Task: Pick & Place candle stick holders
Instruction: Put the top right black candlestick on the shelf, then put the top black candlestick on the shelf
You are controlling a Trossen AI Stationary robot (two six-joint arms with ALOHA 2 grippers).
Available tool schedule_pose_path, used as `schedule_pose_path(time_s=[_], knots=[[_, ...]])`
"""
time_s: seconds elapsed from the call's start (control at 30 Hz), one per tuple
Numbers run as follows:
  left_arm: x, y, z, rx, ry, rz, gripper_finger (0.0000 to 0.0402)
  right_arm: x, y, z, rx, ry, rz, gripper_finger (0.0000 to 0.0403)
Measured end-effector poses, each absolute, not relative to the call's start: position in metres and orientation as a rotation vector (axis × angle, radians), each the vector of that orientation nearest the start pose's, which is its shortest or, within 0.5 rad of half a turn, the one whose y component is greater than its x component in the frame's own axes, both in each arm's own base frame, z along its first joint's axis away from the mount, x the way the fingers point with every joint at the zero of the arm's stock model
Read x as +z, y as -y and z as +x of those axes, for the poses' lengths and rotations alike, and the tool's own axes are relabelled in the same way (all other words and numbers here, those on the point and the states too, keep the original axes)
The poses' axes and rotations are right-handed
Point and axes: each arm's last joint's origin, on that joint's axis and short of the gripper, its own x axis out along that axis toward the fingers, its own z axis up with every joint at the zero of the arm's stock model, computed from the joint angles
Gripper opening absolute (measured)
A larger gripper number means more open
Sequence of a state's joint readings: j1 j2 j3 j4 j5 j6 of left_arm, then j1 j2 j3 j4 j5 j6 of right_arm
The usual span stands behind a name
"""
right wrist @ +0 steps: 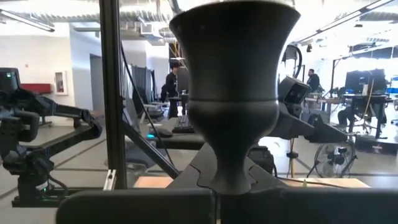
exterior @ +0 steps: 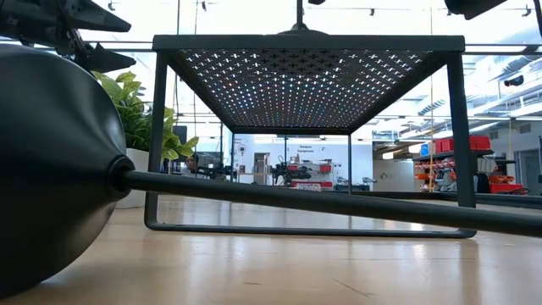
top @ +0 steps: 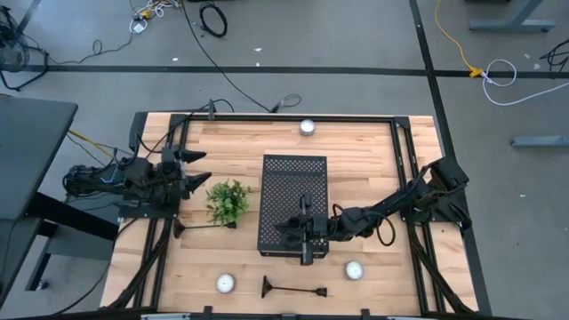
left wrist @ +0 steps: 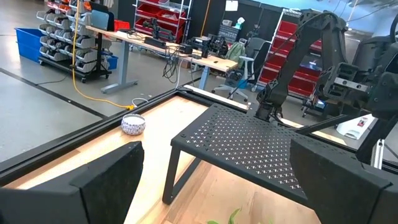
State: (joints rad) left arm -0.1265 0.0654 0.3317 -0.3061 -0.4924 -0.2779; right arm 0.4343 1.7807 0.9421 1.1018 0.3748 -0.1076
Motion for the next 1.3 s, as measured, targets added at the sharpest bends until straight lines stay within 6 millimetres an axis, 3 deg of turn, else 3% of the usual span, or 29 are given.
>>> schedule_pose_path(time_s=[0.3, 0.5, 1.1, 1.3], knots=[[0.2394, -0.0047, 0.0715, 0.369, 0.013, -0.263, 0.0399, 0.2432, -0.1492, 0.3447, 0.074, 0.235, -0.005, 0.0005], [0.2395, -0.0047, 0.0715, 0.369, 0.013, -0.263, 0.0399, 0.2422, -0.1491, 0.345, 0.074, 0.224, 0.002, 0.004], [0.2395, -0.0047, 0.0715, 0.369, 0.014, -0.262, 0.0399, 0.2395, -0.1478, 0.3456, 0.017, 0.194, -0.025, 0.0277], [0.2395, -0.0047, 0.0715, 0.369, 0.014, -0.262, 0.0399, 0.2383, -0.1527, 0.3437, 0.028, 0.183, -0.074, 0.0327]])
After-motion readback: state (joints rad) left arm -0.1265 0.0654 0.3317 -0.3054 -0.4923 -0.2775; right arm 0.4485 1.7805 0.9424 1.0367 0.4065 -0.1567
